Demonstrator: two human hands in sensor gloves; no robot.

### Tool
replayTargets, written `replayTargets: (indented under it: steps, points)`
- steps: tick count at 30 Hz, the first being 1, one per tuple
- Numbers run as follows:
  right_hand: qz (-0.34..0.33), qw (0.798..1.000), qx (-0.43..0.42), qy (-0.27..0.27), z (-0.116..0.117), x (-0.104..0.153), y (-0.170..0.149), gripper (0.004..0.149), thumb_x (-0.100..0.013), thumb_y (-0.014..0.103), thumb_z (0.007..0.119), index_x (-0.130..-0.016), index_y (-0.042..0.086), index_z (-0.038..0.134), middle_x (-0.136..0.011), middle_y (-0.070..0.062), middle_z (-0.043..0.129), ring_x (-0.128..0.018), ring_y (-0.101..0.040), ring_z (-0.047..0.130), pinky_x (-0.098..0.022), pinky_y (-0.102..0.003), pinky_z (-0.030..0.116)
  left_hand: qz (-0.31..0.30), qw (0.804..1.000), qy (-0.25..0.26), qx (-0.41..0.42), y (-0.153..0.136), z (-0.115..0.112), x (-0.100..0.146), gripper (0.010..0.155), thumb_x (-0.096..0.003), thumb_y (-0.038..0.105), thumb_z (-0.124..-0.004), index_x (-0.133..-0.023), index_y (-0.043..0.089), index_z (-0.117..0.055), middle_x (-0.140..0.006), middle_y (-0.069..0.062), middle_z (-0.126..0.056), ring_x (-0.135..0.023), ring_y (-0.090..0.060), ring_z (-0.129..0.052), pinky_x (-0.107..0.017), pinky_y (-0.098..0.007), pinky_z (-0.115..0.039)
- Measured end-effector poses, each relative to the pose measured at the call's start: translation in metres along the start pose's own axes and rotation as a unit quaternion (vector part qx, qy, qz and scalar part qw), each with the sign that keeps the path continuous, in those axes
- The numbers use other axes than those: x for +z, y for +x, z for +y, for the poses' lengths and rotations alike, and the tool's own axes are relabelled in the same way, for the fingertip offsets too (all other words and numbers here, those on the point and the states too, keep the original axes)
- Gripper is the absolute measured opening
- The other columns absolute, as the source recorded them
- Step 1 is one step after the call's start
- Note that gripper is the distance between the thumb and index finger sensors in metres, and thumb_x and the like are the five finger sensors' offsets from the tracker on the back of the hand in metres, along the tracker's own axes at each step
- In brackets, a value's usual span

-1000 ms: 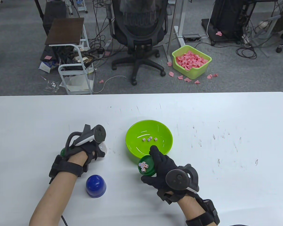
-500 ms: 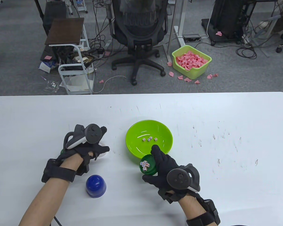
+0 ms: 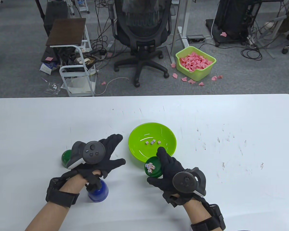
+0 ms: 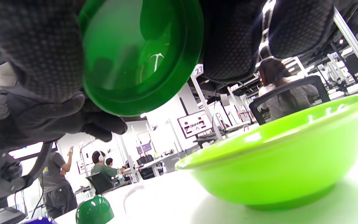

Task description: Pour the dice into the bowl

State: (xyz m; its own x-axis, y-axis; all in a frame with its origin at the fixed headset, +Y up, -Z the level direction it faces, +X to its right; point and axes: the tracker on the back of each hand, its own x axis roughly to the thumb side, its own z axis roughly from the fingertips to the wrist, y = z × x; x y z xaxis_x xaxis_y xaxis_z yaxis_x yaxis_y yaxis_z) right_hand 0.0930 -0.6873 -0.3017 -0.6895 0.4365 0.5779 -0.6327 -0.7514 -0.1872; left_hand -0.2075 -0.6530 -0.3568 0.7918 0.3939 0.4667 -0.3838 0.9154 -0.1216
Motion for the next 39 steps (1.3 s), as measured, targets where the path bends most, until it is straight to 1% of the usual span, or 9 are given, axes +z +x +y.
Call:
replayTargets:
  steps: [4,6,12,17,27,35,39]
  points:
    - [-0.002,1.000,0.001,-0.003,-0.001,0.000,0.000,0.110,-0.035,0.052,0.096,-0.107,-0.003,0.033,-0.103,-0.030,0.069,-0.069,-0.046,0.088,-0.058,-0.070,0.070,0.007,0.999,0.007,0.043,-0.006,-0.014,0.010,0.094,-0.0408,0.068,-0.080,-0.113,0.032,-0.033,-0.118,-0.012,-0.052,-0.104,-0.041,-0.066,-0.076,-0.066,-0.056]
    - [-0.001,1.000,0.000,-0.005,-0.002,0.000,0.000,0.110,-0.035,0.052,0.096,-0.107,-0.003,0.033,-0.103,-0.030,0.069,-0.070,-0.046,0.088,-0.058,-0.070,0.070,0.014,0.998,0.018,0.051,-0.011,-0.019,0.015,0.093,-0.0406,0.068,-0.080,-0.113,0.032,-0.034,-0.118,-0.012,-0.052,-0.104,-0.042,-0.065,-0.076,-0.066,-0.055]
    - [0.005,1.000,0.002,-0.006,-0.002,0.001,-0.003,0.110,-0.035,0.052,0.096,-0.107,-0.003,0.033,-0.102,-0.030,0.069,-0.069,-0.046,0.088,-0.058,-0.070,0.070,0.032,0.998,0.036,0.045,-0.024,-0.030,0.029,0.095,-0.0405,0.070,-0.080,-0.114,0.035,-0.031,-0.120,-0.012,-0.049,-0.106,-0.043,-0.060,-0.077,-0.067,-0.053]
    - [0.016,1.000,0.002,-0.008,-0.003,0.001,-0.007,0.110,-0.035,0.051,0.096,-0.107,-0.003,0.033,-0.102,-0.030,0.069,-0.070,-0.046,0.088,-0.058,-0.070,0.070,0.019,0.998,0.043,0.036,-0.024,-0.037,0.035,0.094,-0.0405,0.070,-0.079,-0.113,0.034,-0.032,-0.120,-0.011,-0.049,-0.107,-0.043,-0.059,-0.077,-0.068,-0.052]
    - [0.038,0.999,0.016,-0.017,-0.007,-0.001,-0.012,0.110,-0.035,0.051,0.096,-0.107,-0.003,0.033,-0.103,-0.030,0.069,-0.070,-0.047,0.087,-0.058,-0.071,0.070,0.001,0.999,0.040,-0.024,-0.018,-0.043,0.045,0.093,-0.0407,0.070,-0.080,-0.113,0.033,-0.033,-0.119,-0.011,-0.052,-0.107,-0.042,-0.059,-0.077,-0.068,-0.052]
    - [0.056,0.997,0.047,-0.020,-0.011,-0.011,-0.017,0.110,-0.035,0.050,0.097,-0.107,-0.004,0.034,-0.102,-0.031,0.068,-0.071,-0.047,0.088,-0.058,-0.070,0.070,0.006,0.999,0.047,-0.009,-0.023,-0.040,0.045,0.094,-0.0410,0.069,-0.080,-0.113,0.033,-0.033,-0.119,-0.011,-0.052,-0.107,-0.042,-0.059,-0.077,-0.068,-0.052]
    - [0.073,0.995,0.061,-0.028,-0.015,-0.017,-0.021,0.110,-0.033,0.050,0.098,-0.106,-0.006,0.038,-0.100,-0.032,0.071,-0.071,-0.046,0.090,-0.059,-0.068,0.072,0.012,0.999,0.053,0.007,-0.027,-0.037,0.046,0.094,-0.0411,0.069,-0.080,-0.113,0.033,-0.033,-0.119,-0.010,-0.053,-0.107,-0.042,-0.059,-0.077,-0.068,-0.052]
